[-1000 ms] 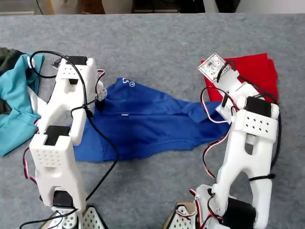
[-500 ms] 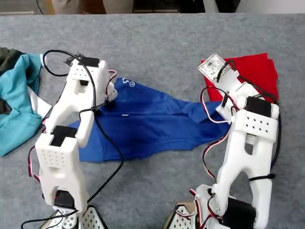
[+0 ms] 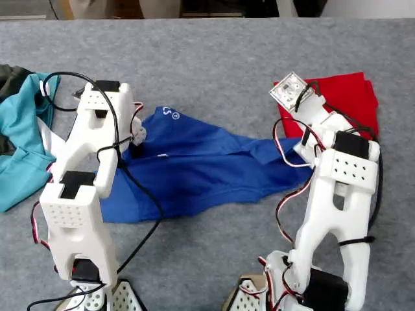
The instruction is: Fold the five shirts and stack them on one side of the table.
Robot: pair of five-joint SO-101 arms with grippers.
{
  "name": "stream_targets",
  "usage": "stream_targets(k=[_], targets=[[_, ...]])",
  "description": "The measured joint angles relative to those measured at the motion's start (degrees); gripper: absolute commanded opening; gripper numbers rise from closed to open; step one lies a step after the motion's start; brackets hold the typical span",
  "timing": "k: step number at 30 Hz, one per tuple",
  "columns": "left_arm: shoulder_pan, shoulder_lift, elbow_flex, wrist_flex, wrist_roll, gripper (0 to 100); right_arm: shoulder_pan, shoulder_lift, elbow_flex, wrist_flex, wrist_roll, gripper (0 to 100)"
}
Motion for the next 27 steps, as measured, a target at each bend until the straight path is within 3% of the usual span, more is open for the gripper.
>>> stream_targets(k=[7, 12, 18, 27], targets=[[0.00, 0.00, 0.53, -0.18, 0.00, 18, 0.00, 0.00, 0.00, 0.00, 0.00, 0.2], [-0.44, 0.00, 3.60, -5.01, 0.00, 17, 0.00, 0.00, 0.00, 0.00, 0.00, 0.2], [-0.53, -1.14, 6.77, -11.69, 0.00, 5, 0.00, 0.00, 0.00, 0.00, 0.00, 0.2], [-0.53, -1.14, 5.63, -13.19, 0.00, 4, 0.00, 0.00, 0.00, 0.00, 0.00, 0.2]])
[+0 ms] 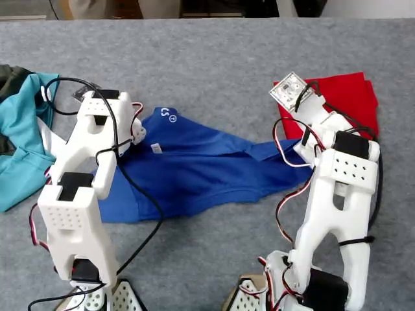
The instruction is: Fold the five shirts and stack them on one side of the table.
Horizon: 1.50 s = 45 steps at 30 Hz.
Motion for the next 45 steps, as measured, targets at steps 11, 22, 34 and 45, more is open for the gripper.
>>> stream_targets(k=[11, 22, 34, 45], targets=[[-0.44, 0.09, -19.87, 13.27, -3.69, 2, 0.00, 0.00, 0.00, 0.00, 0.00, 0.2], [-0.44, 0.09, -62.95, 26.64, -11.87, 2, 0.00, 0.00, -13.10, 0.00, -11.08, 0.2], [-0.44, -14.77, -81.85, 27.08, -22.24, 2, 4.04, 0.00, -51.78, 7.03, -28.66, 0.2], [-0.44, -54.95, -60.31, 27.08, -28.84, 2, 6.77, -1.32, -86.33, 20.92, -30.59, 0.2]])
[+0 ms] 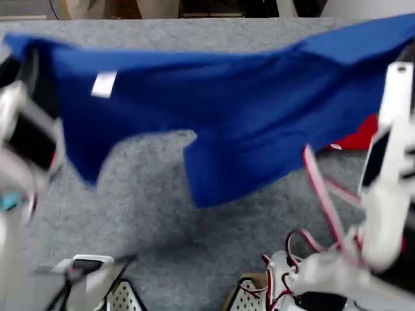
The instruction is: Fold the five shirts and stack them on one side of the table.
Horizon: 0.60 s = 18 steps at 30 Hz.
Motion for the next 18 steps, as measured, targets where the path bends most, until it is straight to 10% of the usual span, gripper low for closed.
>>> stream_targets(k=[18], targets=[[-0.09, -34.55, 40.62, 0.00, -1.93, 2, -1.05, -0.70, -27.08, 6.77, 0.00, 0.2]])
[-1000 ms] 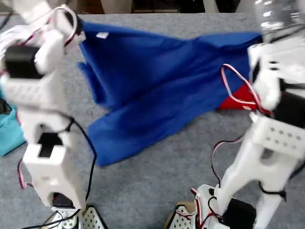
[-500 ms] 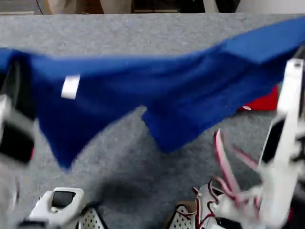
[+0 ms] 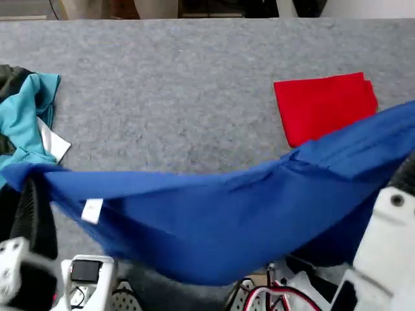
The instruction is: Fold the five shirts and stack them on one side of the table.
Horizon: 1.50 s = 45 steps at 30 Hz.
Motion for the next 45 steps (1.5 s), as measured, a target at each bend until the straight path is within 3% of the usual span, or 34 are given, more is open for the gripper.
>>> stream_targets(k=[4, 8, 11, 16, 19, 21, 27, 31, 40, 45], targets=[[0.00, 0.09, 7.12, -2.11, 0.00, 2, -5.89, 2.73, 7.65, 0.00, 1.05, 0.2], [-2.29, 2.73, 18.73, -13.10, 0.00, 2, -11.60, 9.41, 21.71, -2.90, 1.32, 0.2], [-6.95, 6.77, 31.38, -28.84, 0.70, 2, -14.24, 16.09, 32.62, -10.64, 1.32, 0.2], [-11.78, 20.92, 50.81, -64.88, 2.90, 2, -18.90, 26.90, 46.42, -26.99, 1.32, 0.2], [-12.40, 32.18, 52.48, -83.43, 2.90, 2, -21.01, 34.02, 48.00, -35.08, 1.32, 0.2], [-12.66, 39.82, 50.99, -89.32, 2.90, 2, -22.07, 38.24, 48.00, -39.56, 1.32, 0.2], [-12.66, 62.07, 37.63, -89.85, 3.08, 2, -22.95, 51.34, 40.62, -43.60, 1.32, 0.2], [-12.66, 72.26, 27.43, -84.48, 3.25, 2, -22.95, 58.29, 30.07, -40.18, 1.32, 0.2], [-14.51, 71.47, 18.99, -63.12, 3.34, 2, -23.03, 61.89, 8.09, -11.60, 4.13, 0.2], [-15.47, 66.46, 18.90, -63.21, 3.43, 2, -22.95, 61.89, 3.25, -9.67, 5.10, 0.1]])
